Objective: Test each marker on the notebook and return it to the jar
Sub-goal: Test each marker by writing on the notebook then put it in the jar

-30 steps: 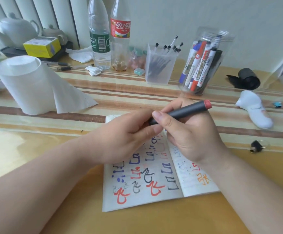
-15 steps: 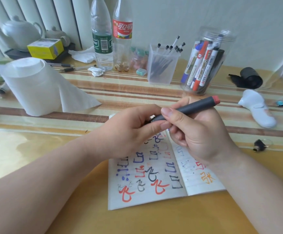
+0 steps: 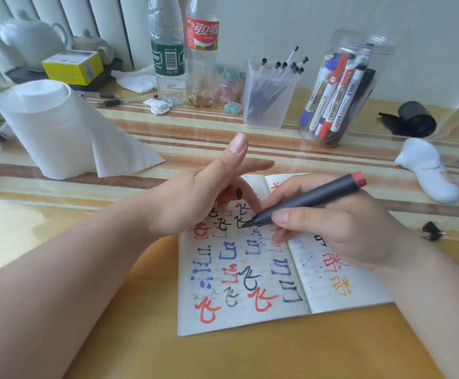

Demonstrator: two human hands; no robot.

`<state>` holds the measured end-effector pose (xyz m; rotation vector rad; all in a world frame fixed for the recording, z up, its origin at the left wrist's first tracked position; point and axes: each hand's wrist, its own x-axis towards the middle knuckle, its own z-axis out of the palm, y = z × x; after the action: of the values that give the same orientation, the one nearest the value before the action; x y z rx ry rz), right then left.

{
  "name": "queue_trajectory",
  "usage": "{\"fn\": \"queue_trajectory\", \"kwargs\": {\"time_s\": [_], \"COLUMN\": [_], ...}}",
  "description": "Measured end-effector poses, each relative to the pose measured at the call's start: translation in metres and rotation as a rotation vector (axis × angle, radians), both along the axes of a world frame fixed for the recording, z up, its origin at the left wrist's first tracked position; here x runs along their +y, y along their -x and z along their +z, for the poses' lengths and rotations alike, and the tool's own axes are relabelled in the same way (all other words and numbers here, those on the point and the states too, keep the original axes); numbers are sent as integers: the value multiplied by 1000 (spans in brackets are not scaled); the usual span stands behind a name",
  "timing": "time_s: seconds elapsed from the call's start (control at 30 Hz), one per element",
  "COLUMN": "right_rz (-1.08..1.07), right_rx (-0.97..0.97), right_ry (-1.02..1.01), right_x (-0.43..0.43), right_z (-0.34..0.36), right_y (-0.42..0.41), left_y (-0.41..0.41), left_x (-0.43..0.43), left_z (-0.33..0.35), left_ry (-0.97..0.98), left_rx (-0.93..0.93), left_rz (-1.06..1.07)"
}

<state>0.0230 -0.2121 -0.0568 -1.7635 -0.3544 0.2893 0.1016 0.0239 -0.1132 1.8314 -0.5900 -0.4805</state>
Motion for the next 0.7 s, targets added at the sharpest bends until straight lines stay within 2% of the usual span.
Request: {"fn": "queue_trajectory", "kwargs": {"time_s": [0.13,0.33,0.7], "right_rz": [-4,-40,-65], "right_rx": [-82,-145,-170], "right_ry": [146,250,336], "right_x": [5,12,12], "right_z": [3,3,3], "right_y": [4,3,2], "left_y": [1,1,7], "left_x": [-2,-5,-7], "left_z": [3,2,6], "left_ry": [10,-15,1], "left_rx": [7,12,-24], "left_rz": [-2,17,38]}}
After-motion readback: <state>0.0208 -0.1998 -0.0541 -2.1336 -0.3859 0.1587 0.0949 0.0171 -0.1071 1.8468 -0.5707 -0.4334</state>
